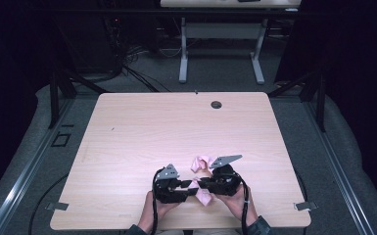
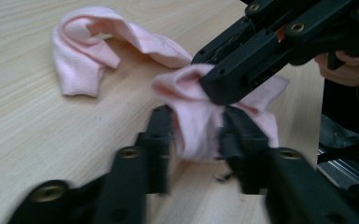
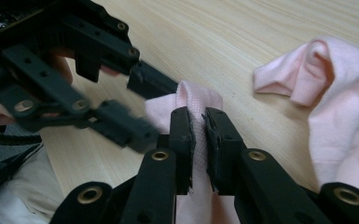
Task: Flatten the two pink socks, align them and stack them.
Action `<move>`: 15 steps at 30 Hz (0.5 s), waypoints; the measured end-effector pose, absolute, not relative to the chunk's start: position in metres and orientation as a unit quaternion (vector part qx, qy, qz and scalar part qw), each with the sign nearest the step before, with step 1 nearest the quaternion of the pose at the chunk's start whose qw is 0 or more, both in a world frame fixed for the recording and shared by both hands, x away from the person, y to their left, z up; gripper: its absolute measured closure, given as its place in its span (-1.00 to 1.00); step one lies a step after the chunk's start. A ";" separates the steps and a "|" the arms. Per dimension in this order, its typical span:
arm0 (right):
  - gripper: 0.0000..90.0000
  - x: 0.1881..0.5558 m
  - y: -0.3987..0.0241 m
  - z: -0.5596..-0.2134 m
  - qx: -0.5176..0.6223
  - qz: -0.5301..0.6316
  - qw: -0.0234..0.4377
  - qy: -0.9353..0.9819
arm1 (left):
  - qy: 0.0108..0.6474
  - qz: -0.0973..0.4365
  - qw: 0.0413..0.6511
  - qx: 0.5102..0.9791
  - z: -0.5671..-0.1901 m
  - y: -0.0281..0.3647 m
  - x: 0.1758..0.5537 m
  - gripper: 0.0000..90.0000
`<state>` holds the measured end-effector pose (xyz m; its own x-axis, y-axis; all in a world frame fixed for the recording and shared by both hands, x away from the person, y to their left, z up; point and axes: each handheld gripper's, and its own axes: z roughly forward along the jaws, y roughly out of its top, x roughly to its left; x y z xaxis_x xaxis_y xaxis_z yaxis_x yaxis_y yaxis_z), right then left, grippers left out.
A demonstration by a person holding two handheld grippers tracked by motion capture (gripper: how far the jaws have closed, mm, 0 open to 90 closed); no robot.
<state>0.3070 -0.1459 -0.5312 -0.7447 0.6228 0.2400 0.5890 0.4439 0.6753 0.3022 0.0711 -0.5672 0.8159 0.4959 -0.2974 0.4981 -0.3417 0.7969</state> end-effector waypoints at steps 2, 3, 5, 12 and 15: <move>0.81 0.306 -0.147 -0.533 0.361 0.387 0.027 0.848 | 0.310 0.000 0.480 0.821 -0.569 0.070 0.304 0.85; 0.82 0.306 -0.149 -0.533 0.364 0.388 0.028 0.846 | 0.312 0.001 0.474 0.823 -0.569 0.070 0.304 0.92; 0.82 0.306 -0.153 -0.533 0.372 0.390 0.037 0.841 | 0.314 -0.001 0.464 0.828 -0.570 0.069 0.304 0.94; 0.83 0.303 -0.170 -0.535 0.405 0.383 0.055 0.828 | 0.318 -0.014 0.444 0.838 -0.556 0.074 0.304 0.94; 0.81 0.301 -0.167 -0.542 0.409 0.367 0.052 0.833 | 0.318 -0.028 0.427 0.846 -0.554 0.069 0.307 0.92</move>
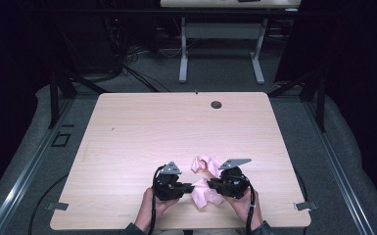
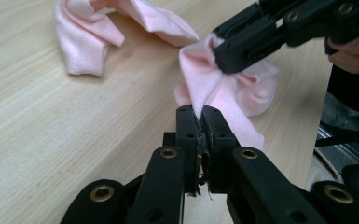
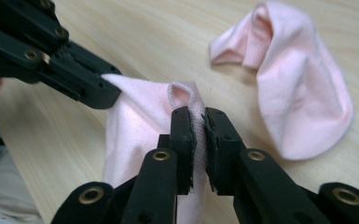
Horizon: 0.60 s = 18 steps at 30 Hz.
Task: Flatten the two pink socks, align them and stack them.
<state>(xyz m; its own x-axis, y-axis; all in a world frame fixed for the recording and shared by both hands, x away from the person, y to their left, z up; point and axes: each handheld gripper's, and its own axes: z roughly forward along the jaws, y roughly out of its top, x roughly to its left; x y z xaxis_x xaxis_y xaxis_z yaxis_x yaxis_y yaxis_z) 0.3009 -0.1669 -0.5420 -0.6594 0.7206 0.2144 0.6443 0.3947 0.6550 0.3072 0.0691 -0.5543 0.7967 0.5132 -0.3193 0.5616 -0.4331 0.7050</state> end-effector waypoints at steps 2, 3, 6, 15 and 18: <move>0.67 0.301 -0.165 -0.548 0.413 0.360 0.043 0.836 | 0.313 -0.034 0.416 0.853 -0.557 0.064 0.309 0.92; 0.56 0.302 -0.165 -0.551 0.412 0.351 0.037 0.840 | 0.315 -0.029 0.411 0.855 -0.558 0.062 0.309 0.91; 0.36 0.306 -0.165 -0.560 0.410 0.329 0.016 0.851 | 0.311 -0.037 0.409 0.857 -0.559 0.061 0.313 0.91; 0.91 0.302 -0.168 -0.554 0.406 0.347 0.031 0.845 | 0.318 -0.035 0.418 0.850 -0.561 0.068 0.309 0.41; 0.92 0.300 -0.170 -0.548 0.404 0.352 0.048 0.843 | 0.317 -0.034 0.419 0.850 -0.562 0.071 0.308 0.39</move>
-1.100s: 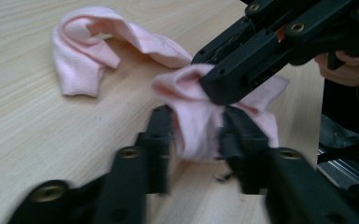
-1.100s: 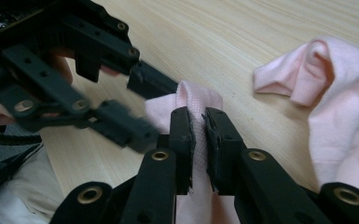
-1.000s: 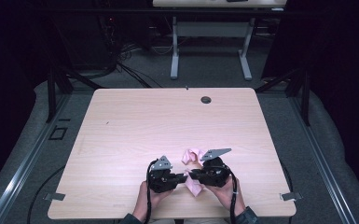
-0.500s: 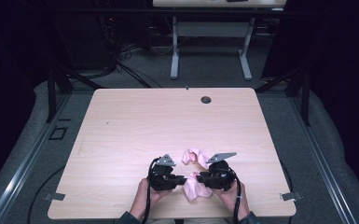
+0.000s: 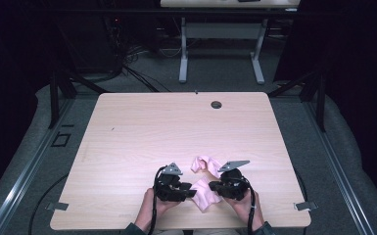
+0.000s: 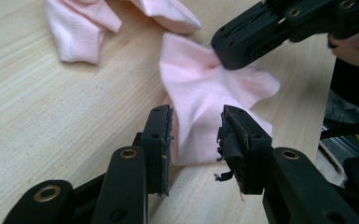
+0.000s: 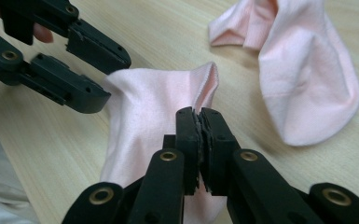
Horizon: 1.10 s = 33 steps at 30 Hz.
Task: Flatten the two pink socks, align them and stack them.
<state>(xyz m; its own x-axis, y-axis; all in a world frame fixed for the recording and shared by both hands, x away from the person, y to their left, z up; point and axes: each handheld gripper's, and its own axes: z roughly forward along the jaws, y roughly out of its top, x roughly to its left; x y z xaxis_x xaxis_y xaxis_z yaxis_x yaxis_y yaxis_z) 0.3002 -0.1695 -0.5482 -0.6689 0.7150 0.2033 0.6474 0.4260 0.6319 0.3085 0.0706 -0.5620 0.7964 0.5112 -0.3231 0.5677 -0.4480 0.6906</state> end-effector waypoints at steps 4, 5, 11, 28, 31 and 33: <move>0.92 0.294 -0.169 -0.533 0.392 0.365 0.061 0.842 | 0.315 -0.040 0.441 0.839 -0.562 0.075 0.310 0.20; 0.92 0.292 -0.168 -0.527 0.386 0.370 0.067 0.842 | 0.315 -0.040 0.446 0.837 -0.561 0.076 0.311 0.14; 0.92 0.281 -0.163 -0.488 0.353 0.397 0.099 0.841 | 0.296 -0.051 0.481 0.824 -0.558 0.078 0.314 -0.10; 0.92 0.280 -0.167 -0.479 0.370 0.420 0.103 0.822 | 0.296 -0.052 0.476 0.826 -0.535 0.088 0.312 0.94; 0.92 0.279 -0.175 -0.489 0.390 0.417 0.100 0.815 | 0.306 -0.054 0.461 0.832 -0.523 0.084 0.314 0.94; 0.92 0.279 -0.180 -0.495 0.406 0.408 0.100 0.812 | 0.312 -0.045 0.446 0.838 -0.521 0.077 0.318 0.91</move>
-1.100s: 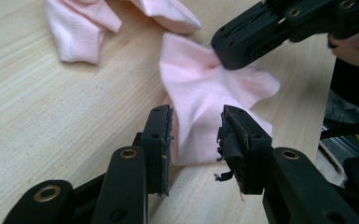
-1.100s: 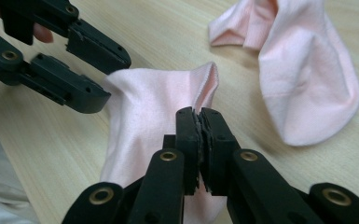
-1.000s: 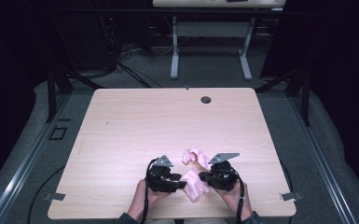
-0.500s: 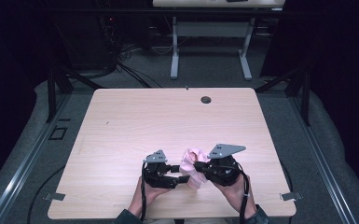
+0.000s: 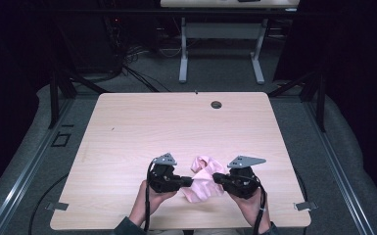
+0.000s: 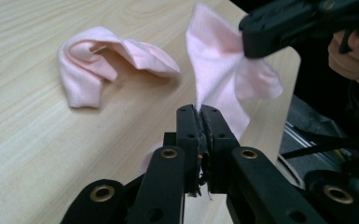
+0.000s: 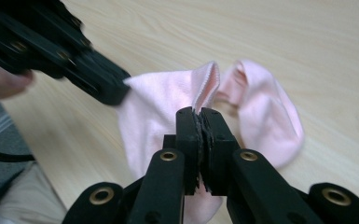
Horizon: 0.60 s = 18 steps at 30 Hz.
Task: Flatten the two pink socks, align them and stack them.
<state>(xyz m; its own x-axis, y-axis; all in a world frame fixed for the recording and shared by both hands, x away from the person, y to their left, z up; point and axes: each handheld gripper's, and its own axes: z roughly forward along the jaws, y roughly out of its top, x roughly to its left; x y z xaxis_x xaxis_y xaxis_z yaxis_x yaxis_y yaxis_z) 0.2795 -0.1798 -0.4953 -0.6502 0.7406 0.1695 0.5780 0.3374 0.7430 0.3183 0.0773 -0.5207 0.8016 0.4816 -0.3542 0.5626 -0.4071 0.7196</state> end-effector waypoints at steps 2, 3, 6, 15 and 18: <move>0.92 0.281 -0.184 -0.506 0.429 0.394 0.102 0.806 | 0.323 -0.028 0.413 0.851 -0.526 0.069 0.324 0.66; 0.92 0.282 -0.185 -0.513 0.439 0.383 0.099 0.806 | 0.329 -0.028 0.402 0.854 -0.531 0.067 0.326 0.56; 0.91 0.284 -0.188 -0.531 0.459 0.370 0.087 0.803 | 0.347 -0.016 0.371 0.861 -0.544 0.062 0.325 0.33; 0.71 0.285 -0.195 -0.557 0.474 0.336 0.091 0.809 | 0.372 0.048 0.305 0.875 -0.559 0.060 0.305 0.15; 0.67 0.286 -0.196 -0.561 0.471 0.324 0.090 0.816 | 0.368 0.051 0.301 0.878 -0.560 0.063 0.301 0.23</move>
